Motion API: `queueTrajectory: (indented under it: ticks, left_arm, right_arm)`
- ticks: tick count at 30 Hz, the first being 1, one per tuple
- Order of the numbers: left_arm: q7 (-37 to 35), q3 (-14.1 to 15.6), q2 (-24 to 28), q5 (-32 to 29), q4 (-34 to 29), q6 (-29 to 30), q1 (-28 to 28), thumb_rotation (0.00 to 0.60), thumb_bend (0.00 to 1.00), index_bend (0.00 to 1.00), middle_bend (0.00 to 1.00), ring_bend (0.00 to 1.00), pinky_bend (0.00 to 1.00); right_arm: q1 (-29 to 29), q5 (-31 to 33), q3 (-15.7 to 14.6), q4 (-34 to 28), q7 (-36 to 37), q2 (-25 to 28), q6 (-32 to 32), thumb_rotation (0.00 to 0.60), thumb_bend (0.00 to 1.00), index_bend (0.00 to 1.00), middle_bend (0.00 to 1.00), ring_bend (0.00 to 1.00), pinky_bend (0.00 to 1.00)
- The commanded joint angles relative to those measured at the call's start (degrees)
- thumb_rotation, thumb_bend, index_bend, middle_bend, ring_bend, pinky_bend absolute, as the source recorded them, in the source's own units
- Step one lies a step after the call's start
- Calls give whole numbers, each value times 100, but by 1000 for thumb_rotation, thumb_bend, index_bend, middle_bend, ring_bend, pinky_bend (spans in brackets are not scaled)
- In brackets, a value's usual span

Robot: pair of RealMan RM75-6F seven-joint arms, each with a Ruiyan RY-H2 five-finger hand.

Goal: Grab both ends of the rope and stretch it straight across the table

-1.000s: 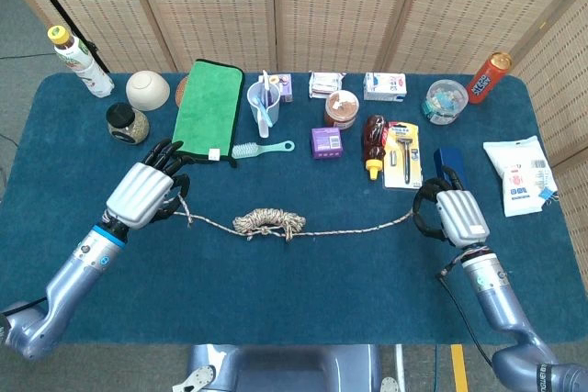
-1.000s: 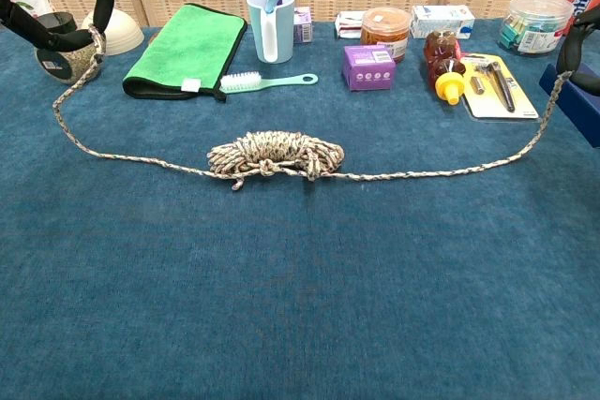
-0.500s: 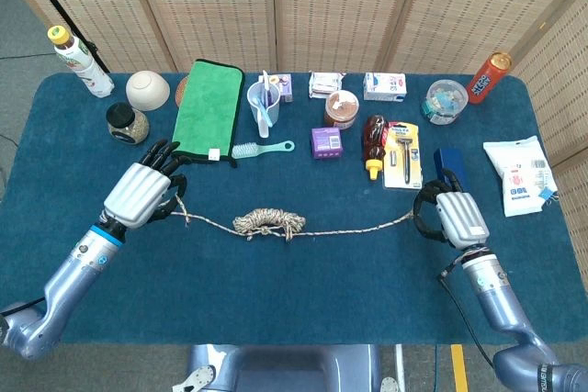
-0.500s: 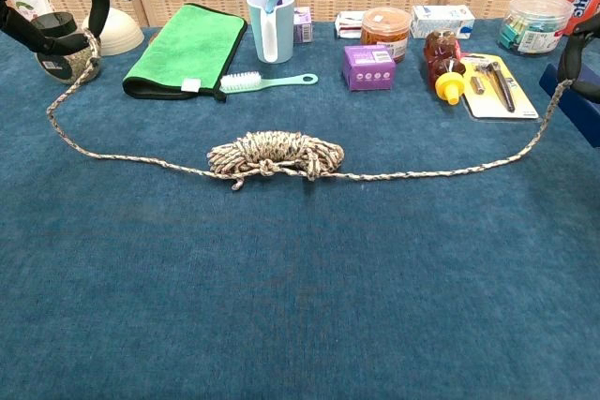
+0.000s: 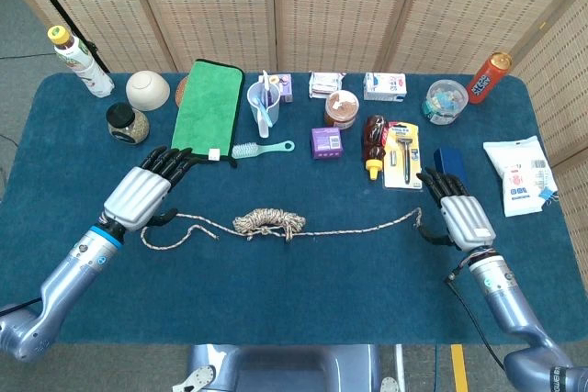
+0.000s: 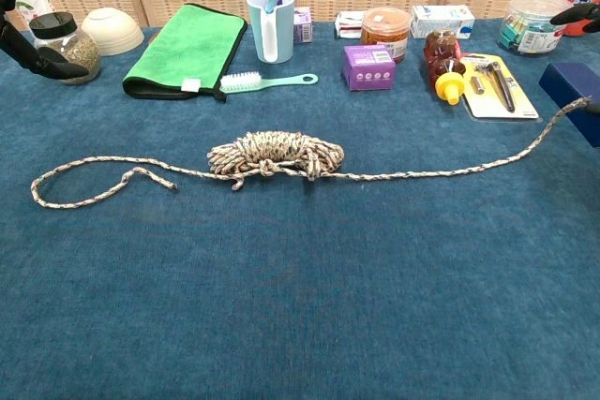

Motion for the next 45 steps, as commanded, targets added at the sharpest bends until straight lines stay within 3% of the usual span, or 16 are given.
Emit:
queueTrajectory:
  ticks: [1,6,12,16,25,29,34,45]
  left_arm:
    - [0,4,48,-25,-29,41,30,600,268,0,0,0,0]
    - [-10,18,144,-92,-68,129,111,600,268,0,0,0,0]
    - [-50,36,285,-165,-132,184,197,597,221,0,0,0,0]
    - [-64,51,387,-189,-174,215,248,558,184,0,0,0,0]
    - [-38,135,632,-318,-366,402,488,507,139,0,0,0,0]
    - [199,179,745,-522,-559,561,636,502,138,0,0,0,0]
    - [139,261,825,-542,-732,1061,1024,502,138,0,0,0,0]
    - [-193,613,1054,-223,-749,2004,1936,502,139,0,0,0,0]
  right_arm:
    - [-35,35,13,-23,-5,56,45,600,325,0,0,0,0]
    - [-96,100,0,-112,77,215,28,600,280,0,0,0,0]
    - [-141,94,-47,-214,115,338,6,599,89,0,0,0,0]
    - [-147,108,-53,-298,148,371,-18,551,3,0,0,0,0]
    - [-206,198,4,-337,169,412,96,522,0,0,0,0,0]
    - [-283,295,72,-295,-54,366,353,595,0,0,0,0,0]
    - [-497,387,125,-239,-226,249,818,600,0,0,0,0,0]
    - [-889,435,-31,-401,-470,467,1168,600,0,94,14,0,0]
